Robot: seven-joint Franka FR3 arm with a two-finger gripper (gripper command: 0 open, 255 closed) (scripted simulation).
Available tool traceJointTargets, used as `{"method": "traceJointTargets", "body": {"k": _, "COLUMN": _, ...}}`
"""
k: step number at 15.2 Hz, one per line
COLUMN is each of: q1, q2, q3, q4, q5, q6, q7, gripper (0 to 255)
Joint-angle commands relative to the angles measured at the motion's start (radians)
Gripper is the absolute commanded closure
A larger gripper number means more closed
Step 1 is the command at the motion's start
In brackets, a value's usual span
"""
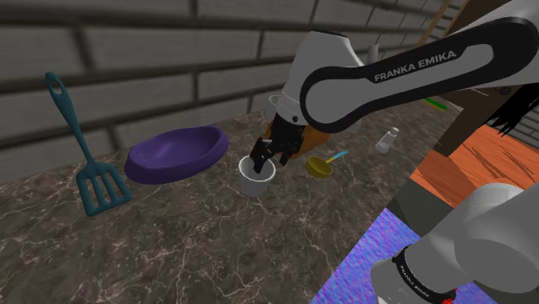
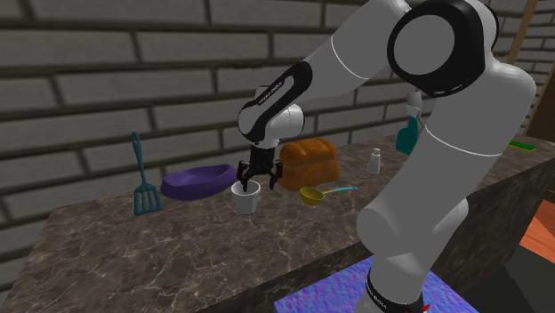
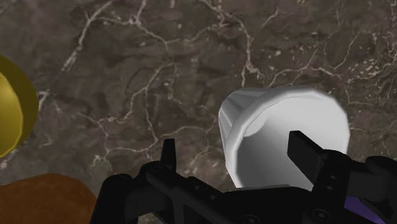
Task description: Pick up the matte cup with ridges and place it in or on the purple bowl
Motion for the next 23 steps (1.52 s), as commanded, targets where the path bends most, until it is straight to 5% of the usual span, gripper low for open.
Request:
{"method": "traceJointTargets", "body": {"k": 1, "q1": 0.000, "q2": 0.003, "q3": 0.001, "q4": -0.001, "q5": 0.000, "q6": 0.005, "q7": 0.000, "gripper": 0}}
{"method": "traceJointTargets", "body": {"k": 6, "q1": 0.000, "q2": 0.003, "q3": 0.001, "q4": -0.001, "q5": 0.000, "q6": 0.005, "q7": 0.000, "gripper": 0}}
{"method": "traceJointTargets", "body": {"k": 7, "q1": 0.000, "q2": 0.003, "q3": 0.001, "q4": -0.001, "q5": 0.000, "q6": 0.005, "q7": 0.000, "gripper": 255}}
{"method": "traceJointTargets", "body": {"k": 16, "q1": 0.000, "q2": 0.003, "q3": 0.001, "q4": -0.001, "q5": 0.000, "q6": 0.005, "q7": 0.000, "gripper": 255}}
{"method": "traceJointTargets", "body": {"k": 23, "q1": -0.001, "q2": -0.058, "q3": -0.010, "q4": 0.045, "q5": -0.003, "q6": -0.101, "q7": 0.008, "gripper": 255}}
